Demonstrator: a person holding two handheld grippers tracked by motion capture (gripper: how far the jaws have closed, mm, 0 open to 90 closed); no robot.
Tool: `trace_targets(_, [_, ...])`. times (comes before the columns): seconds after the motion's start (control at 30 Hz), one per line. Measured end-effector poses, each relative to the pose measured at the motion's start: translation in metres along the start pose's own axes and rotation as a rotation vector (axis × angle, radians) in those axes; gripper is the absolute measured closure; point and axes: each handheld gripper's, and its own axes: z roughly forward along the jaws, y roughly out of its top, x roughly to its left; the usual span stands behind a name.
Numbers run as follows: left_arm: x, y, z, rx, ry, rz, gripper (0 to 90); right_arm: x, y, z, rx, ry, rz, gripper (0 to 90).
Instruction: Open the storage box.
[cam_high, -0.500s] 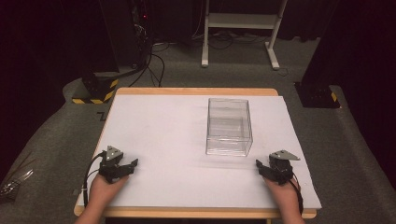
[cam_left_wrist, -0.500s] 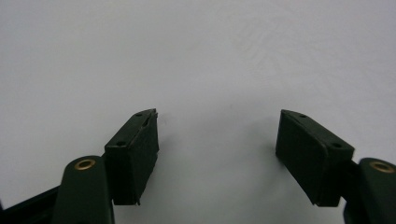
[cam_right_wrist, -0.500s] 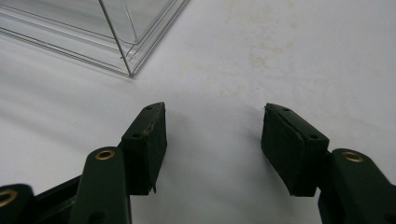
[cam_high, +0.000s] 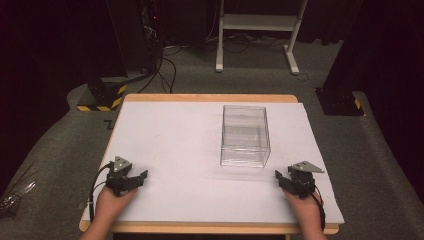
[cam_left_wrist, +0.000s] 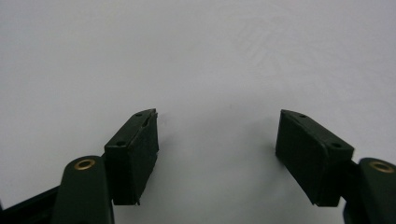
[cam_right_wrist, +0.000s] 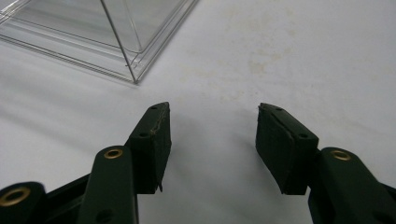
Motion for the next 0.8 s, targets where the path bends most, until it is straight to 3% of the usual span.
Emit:
trace_targets(0.4, [0.0, 0.0, 0.0, -0.001, 0.0, 0.001, 30.1, 0.018, 0.007, -0.015, -0.073, 0.077, -0.078, 45.4])
trace_targets(0.5, [0.0, 0.0, 0.0, -0.001, -0.001, 0.0, 30.1, 0.029, 0.016, -0.022, -0.11, 0.116, -0.117, 47.3])
trace_targets(0.8, [0.001, 0.0, 0.0, 0.0, 0.0, 0.004, 30.1, 0.045, 0.037, -0.023, -0.16, 0.22, -0.143, 52.1])
